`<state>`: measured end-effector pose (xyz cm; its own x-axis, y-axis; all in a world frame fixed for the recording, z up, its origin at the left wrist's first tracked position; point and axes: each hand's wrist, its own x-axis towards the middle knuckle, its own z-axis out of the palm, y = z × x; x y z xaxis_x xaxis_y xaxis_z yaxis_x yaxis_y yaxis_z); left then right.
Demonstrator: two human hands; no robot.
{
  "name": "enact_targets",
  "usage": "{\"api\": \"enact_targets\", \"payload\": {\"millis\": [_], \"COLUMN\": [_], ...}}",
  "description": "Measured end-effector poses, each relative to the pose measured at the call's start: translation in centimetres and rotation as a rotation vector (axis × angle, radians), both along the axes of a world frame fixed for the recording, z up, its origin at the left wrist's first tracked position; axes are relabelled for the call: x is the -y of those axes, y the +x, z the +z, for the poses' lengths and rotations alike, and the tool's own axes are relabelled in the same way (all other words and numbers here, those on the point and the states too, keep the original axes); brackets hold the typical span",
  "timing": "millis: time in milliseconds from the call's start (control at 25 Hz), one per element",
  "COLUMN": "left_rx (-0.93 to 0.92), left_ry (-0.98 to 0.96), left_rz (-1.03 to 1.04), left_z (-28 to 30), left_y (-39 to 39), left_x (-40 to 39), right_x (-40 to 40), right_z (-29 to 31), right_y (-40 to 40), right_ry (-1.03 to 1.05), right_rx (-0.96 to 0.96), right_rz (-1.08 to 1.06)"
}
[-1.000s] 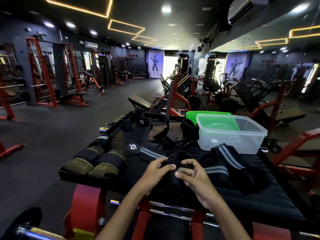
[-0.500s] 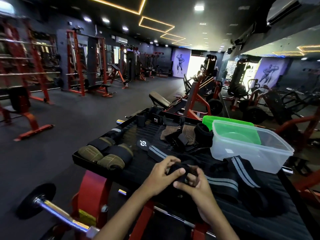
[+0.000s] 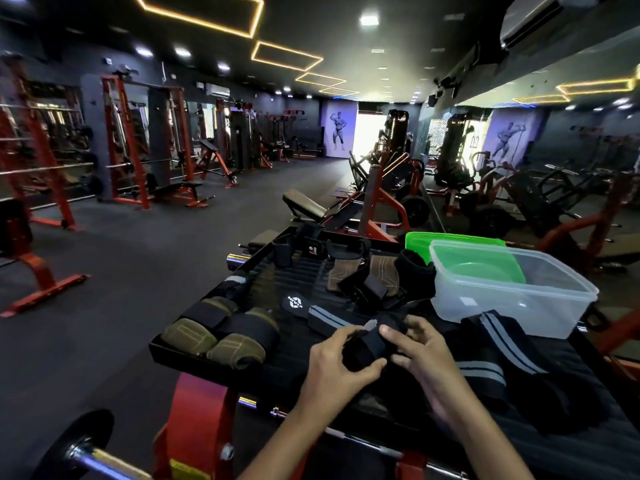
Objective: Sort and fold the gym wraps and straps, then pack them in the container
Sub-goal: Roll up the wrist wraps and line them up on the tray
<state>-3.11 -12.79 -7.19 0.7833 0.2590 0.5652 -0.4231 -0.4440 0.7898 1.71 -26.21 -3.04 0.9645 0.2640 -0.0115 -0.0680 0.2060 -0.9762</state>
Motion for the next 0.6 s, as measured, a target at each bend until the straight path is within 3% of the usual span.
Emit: {"api": "enact_targets", "payload": {"millis": [200, 360, 440, 600], "left_rx": [0.116, 0.025, -0.039, -0.187], "left_ry": [0.244, 0.31, 0.31, 0.311], "left_rz": [0.245, 0.398, 0.392, 0.159], "left_z": [1.8, 3.5, 4.1, 4.5], "left_y": [0.7, 0.8, 0.9, 2.1], "left_x": [-6.4, -12.5, -14.3, -19.9], "right_x": [-6.5, -12.8, -15.5, -20.7], "right_z": [1.6, 3.9, 4.5, 4.3], "right_y": [0.0, 1.1, 1.9, 4.7], "right_ry": [-0.111, -0.094, -0.135, -0.274], "right_rx": [0.017, 0.001, -0.015, 0.02], "right_rz": [0.037, 0.205, 0.294, 0.253]}}
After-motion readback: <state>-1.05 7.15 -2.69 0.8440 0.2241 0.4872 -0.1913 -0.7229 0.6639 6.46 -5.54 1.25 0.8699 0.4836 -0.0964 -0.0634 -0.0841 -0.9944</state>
